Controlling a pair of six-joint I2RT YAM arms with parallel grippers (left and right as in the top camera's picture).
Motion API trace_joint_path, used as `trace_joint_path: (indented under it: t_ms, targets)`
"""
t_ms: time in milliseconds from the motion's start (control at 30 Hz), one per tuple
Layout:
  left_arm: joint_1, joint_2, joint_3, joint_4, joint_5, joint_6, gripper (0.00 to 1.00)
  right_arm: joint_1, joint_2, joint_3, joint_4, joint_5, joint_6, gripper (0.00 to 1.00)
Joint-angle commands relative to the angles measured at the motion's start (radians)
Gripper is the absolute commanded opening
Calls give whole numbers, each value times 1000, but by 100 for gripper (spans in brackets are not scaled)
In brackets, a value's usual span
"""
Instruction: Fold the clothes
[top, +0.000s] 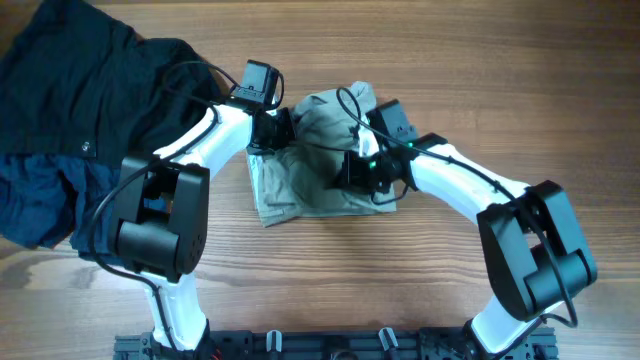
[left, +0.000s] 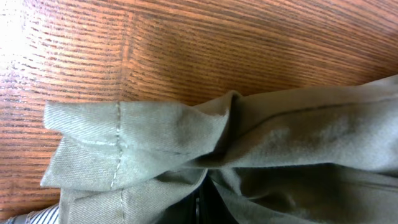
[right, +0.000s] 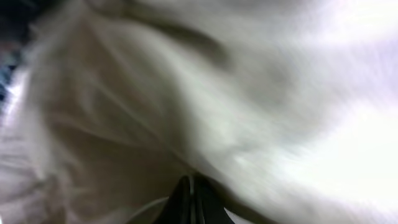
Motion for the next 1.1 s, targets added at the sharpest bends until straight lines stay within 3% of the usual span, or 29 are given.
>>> trace_joint_path:
  t_ms: [0, 200, 400, 433, 467, 500, 633, 733, 867, 1067]
  targets:
    - [13, 28, -11, 11, -10, -29, 4, 5, 26, -55, -42, -48, 18, 4]
    - [18, 28, -11, 14, -10, -29, 4, 7, -12, -66, -147, -125, -69, 4]
    - [20, 28, -11, 6, -9, -28, 7, -50, -349, -64, -147, -155, -87, 7]
    - [21, 27, -11, 5, -9, -24, 41, -78, -397, -64, -147, -134, -87, 19]
    - [24, 21, -11, -4, 1, -25, 100, -119, -445, -64, -147, -104, -95, 38]
    - [31, 6, -10, -18, 27, -24, 100, -162, -476, -64, -143, -94, -119, 57]
    - [57, -131, -9, -68, 35, 3, 100, -289, -456, -64, -134, -92, -282, 99]
    - [56, -275, -9, -93, 11, 33, 100, -313, -379, -64, -94, -91, -362, 100]
    - [56, -450, -9, -156, -2, 37, 100, -316, -180, -64, 93, -117, -429, 100]
    - [54, -537, -9, -237, -2, 82, 100, -317, -23, -64, 275, -279, -614, 100]
